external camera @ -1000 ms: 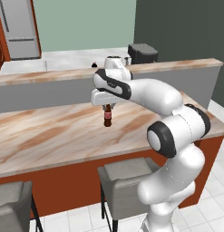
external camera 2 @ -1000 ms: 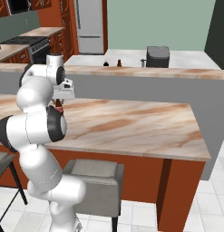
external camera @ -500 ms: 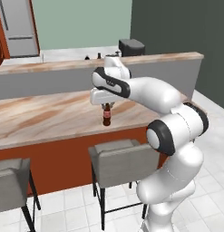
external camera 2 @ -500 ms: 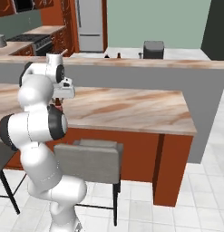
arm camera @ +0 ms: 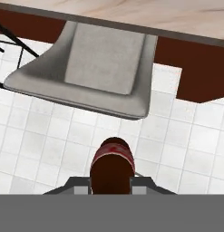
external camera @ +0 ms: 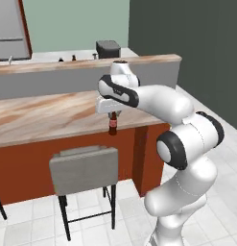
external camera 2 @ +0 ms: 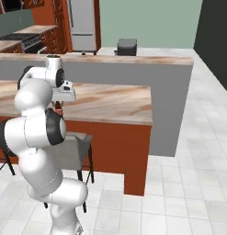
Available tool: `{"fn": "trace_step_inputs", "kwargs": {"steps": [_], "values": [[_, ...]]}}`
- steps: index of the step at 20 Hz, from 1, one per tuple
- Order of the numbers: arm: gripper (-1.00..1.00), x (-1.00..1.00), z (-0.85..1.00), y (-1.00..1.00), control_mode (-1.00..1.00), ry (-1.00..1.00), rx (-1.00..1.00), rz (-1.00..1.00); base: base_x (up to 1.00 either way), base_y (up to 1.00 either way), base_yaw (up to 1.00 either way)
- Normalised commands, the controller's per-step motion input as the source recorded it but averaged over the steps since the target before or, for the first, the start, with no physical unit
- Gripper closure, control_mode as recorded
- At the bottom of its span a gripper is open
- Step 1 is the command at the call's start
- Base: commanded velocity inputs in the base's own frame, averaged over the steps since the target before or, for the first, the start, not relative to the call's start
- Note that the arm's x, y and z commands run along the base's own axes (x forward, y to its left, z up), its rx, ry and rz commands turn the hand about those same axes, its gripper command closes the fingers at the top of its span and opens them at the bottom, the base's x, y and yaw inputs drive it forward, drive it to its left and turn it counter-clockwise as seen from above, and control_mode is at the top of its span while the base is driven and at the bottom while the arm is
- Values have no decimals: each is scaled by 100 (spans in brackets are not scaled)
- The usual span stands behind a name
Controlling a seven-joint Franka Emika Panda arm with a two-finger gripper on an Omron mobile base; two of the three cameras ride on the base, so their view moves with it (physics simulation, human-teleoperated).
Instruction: Place the large bottle from the dining counter next to the other large bottle outside the sink, and place the small bottle from the dining counter next to the other small bottle inside the sink.
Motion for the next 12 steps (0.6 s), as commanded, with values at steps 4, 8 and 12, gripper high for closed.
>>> {"fn": "trace_step_inputs", "kwargs": {"steps": [4, 8, 12], "values": [[100, 0, 0, 0, 100, 0, 0, 0, 0, -100, 1], [100, 0, 0, 0, 100, 0, 0, 0, 4, -100, 1], [100, 0, 0, 0, 100, 0, 0, 0, 20, -99, 0]]}}
